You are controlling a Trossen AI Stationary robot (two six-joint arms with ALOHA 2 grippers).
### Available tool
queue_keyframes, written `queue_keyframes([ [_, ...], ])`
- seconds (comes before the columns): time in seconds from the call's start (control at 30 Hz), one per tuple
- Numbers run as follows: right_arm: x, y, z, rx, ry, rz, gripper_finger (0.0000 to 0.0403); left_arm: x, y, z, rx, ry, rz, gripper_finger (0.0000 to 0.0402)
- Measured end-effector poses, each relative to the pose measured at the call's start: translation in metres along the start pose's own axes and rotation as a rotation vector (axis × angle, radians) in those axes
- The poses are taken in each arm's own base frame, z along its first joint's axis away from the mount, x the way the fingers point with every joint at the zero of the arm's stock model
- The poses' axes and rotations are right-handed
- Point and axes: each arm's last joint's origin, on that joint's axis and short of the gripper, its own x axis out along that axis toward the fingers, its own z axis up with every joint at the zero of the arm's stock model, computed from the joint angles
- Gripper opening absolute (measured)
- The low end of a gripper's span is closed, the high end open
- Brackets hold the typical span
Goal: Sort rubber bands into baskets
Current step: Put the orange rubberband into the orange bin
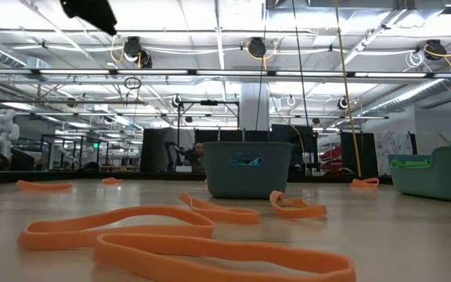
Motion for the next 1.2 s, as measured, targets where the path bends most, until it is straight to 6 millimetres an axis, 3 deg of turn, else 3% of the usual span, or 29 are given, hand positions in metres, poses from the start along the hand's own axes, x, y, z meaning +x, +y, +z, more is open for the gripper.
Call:
queue_keyframes([
  [0.23, -0.021, -0.005, 0.013, -0.008, 0.037, 0.115, 0.0113, 0.019, -0.015, -0.023, -0.057, 0.010, -0.038, 0.0183],
  [0.47, -0.051, -0.014, 0.033, -0.085, -0.092, 0.239, 0.0101, 0.038, -0.035, -0.046, -0.172, -0.008, -0.170, 0.0183],
  [0.63, -0.070, -0.034, 0.060, -0.048, -0.265, 0.229, 0.0089, 0.052, -0.044, -0.062, -0.322, -0.025, -0.236, 0.0183],
  [0.8, -0.090, -0.066, 0.093, -0.036, -0.454, 0.148, 0.0074, 0.065, -0.056, -0.072, -0.419, -0.067, -0.316, 0.0183],
  [0.93, -0.104, -0.103, 0.117, 0.036, -0.572, -0.004, 0.0065, 0.076, -0.071, -0.072, -0.449, -0.103, -0.370, 0.0183],
  [1.2, -0.106, -0.196, 0.147, 0.184, -0.416, -0.268, 0.0068, 0.093, -0.094, -0.070, -0.494, -0.122, -0.462, 0.0183],
])
